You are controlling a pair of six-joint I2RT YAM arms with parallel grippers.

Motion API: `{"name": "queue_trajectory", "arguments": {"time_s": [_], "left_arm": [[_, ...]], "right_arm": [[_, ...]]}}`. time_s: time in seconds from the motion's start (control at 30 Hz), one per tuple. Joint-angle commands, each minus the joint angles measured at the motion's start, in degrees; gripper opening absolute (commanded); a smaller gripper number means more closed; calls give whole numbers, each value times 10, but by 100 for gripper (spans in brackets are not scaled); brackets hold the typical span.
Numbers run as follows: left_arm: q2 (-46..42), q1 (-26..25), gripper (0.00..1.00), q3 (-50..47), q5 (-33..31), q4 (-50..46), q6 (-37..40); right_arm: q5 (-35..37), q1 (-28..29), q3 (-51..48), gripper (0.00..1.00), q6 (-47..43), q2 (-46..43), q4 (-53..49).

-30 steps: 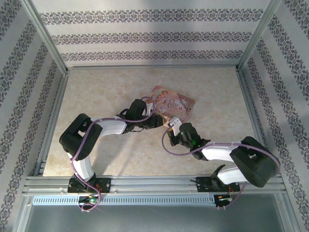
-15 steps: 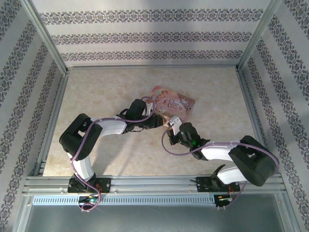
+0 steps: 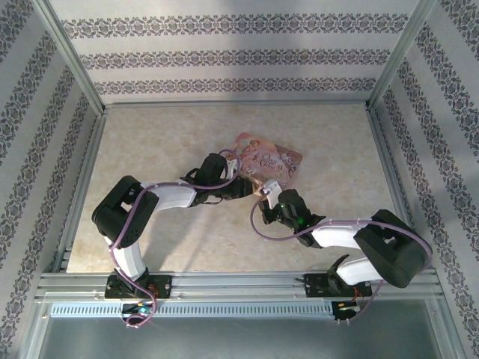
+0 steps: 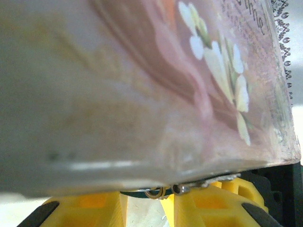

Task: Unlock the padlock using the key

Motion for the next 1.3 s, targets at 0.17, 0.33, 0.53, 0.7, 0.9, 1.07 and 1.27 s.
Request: {"name": "queue_trajectory", "arguments": {"time_s": [0.17, 0.33, 0.53, 0.7, 0.9, 1.07, 1.27], "left_arm": [[-24, -10, 27, 12, 19, 19, -8], [-24, -10, 27, 13, 19, 15, -4], [-26, -11, 27, 14, 19, 15, -4], [-25, -10, 27, 13, 19, 15, -5], [-23, -10, 27, 14, 19, 15, -5], [-24, -10, 27, 14, 19, 14, -5], [-22, -10, 27, 13, 18, 14, -4]], "right_arm": [[25, -8, 9, 0, 20, 21, 6], [26, -8, 12, 0, 21, 21, 13], [20, -8, 12, 0, 18, 20, 19], [10, -8, 12, 0, 17, 19, 25], [12, -10, 12, 0, 17, 15, 29], [4, -11, 12, 0, 17, 10, 32], [1, -16, 12, 0, 18, -5, 35]]}}
